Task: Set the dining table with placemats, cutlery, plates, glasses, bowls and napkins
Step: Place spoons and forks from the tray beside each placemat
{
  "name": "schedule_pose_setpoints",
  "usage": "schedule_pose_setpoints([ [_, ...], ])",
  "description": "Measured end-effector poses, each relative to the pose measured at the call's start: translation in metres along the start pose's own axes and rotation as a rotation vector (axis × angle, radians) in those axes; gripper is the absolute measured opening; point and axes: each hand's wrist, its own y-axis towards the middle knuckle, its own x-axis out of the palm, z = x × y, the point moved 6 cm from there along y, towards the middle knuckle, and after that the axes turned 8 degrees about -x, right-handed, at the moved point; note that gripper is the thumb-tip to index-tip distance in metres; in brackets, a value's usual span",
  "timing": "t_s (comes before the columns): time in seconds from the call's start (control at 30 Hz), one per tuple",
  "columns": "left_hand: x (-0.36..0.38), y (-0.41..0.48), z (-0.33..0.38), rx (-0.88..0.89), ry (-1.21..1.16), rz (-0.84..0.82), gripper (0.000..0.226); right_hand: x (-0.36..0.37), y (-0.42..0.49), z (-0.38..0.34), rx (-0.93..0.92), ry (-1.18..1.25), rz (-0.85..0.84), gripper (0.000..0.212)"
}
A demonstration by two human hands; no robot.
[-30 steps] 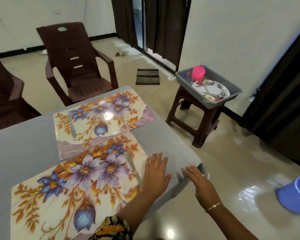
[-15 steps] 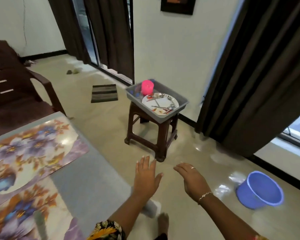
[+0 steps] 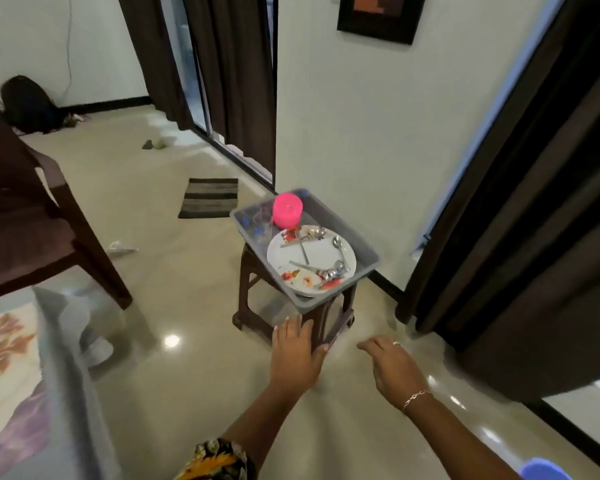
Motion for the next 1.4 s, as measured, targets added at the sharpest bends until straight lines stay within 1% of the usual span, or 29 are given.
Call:
schedule_pose_setpoints([
  [0.13,0.005,0.059,0.001,-0.078,0.053,-0.005,0.059,0.010,0.061,0.039,-0.064,0.039,-0.012,0.056],
  [0.27,0.008,0.118,0.005,-0.180,0.035,0.002,0.057,0.021,0.128,0.087,-0.098,0.135,-0.045,0.048],
  [0.33,0.009,0.145,0.009,-0.207,0.040,-0.007,0.056,0.019,0.157,0.107,-0.086,0.185,-0.053,0.040],
  [0.4,0.009,0.168,0.015,-0.221,0.054,-0.021,0.056,0.019,0.184,0.126,-0.065,0.194,-0.145,0.034],
  [0.5,0.010,0.200,0.017,-0.251,0.069,-0.060,0.059,0.026,0.220,0.147,-0.063,0.204,-0.245,0.034],
  [0.57,0.015,0.220,0.011,-0.266,0.089,-0.091,0.058,0.036,0.238,0.156,-0.067,0.218,-0.304,0.033],
  [0.67,0.027,0.251,0.004,-0.270,0.121,-0.157,0.053,0.052,0.263,0.167,-0.069,0.208,-0.386,0.033],
  [0.77,0.047,0.285,-0.006,-0.254,0.169,-0.267,0.050,0.072,0.282,0.177,-0.057,0.214,-0.458,0.031],
  [0.9,0.069,0.331,-0.023,-0.210,0.234,-0.385,0.042,0.099,0.302,0.191,0.021,0.216,-0.562,0.031],
  [0.97,0.076,0.351,-0.032,-0.187,0.236,-0.413,0.039,0.114,0.311,0.197,0.067,0.214,-0.620,0.032],
  [1.1,0.088,0.389,-0.048,-0.138,0.220,-0.438,0.043,0.141,0.331,0.206,0.160,0.217,-0.708,0.029],
  [1.3,0.105,0.434,-0.054,-0.058,0.192,-0.442,0.041,0.166,0.346,0.220,0.349,0.343,-0.672,0.022],
  [1.4,0.115,0.451,-0.048,0.016,0.241,-0.427,0.040,0.175,0.345,0.230,0.454,0.393,-0.636,0.020],
])
